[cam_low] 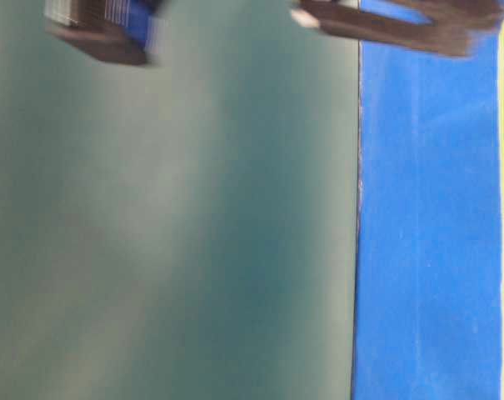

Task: Fold the yellow towel.
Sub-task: 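Release the corners and reposition both grippers at the folded edge's ends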

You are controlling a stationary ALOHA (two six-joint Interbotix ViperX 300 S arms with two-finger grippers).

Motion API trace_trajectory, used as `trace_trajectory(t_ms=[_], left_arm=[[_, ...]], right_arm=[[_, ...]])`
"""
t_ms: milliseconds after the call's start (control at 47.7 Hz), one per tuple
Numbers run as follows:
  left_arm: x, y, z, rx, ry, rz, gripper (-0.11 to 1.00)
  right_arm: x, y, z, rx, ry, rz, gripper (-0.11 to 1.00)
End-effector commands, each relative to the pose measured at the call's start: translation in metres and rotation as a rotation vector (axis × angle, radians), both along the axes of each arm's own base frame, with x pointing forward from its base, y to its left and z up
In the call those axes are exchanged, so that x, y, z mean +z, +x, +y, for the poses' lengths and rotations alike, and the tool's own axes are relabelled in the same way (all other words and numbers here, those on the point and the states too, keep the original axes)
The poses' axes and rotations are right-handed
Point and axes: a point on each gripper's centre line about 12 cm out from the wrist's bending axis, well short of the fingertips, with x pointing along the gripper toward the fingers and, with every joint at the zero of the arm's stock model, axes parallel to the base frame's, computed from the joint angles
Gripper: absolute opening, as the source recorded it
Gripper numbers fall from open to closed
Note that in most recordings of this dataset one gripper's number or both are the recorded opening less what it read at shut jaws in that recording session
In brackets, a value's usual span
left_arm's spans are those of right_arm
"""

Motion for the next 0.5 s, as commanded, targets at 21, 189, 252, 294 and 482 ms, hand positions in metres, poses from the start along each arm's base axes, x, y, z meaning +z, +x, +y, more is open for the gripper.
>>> trace_trajectory(t_ms=[21, 189, 252, 294, 482], left_arm=[[0.009, 0.001, 0.018, 0.039, 0.02, -0.044, 0.63], [-0.004, 0.002, 0.041, 0.095, 0.053, -0.004, 0.63], [-0.01, 0.003, 0.046, 0.112, 0.059, 0.019, 0.63], [-0.015, 0.004, 0.049, 0.121, 0.062, 0.036, 0.63], [-0.04, 0.007, 0.06, 0.145, 0.076, 0.089, 0.63]], right_arm=[[0.017, -0.002, -0.019, -0.034, -0.024, -0.058, 0.62], [-0.002, -0.005, -0.05, -0.123, -0.034, 0.002, 0.62], [-0.014, -0.005, -0.058, -0.148, -0.037, 0.038, 0.62], [-0.022, -0.004, -0.062, -0.159, -0.037, 0.061, 0.62], [-0.055, 0.002, -0.072, -0.187, -0.041, 0.148, 0.61]])
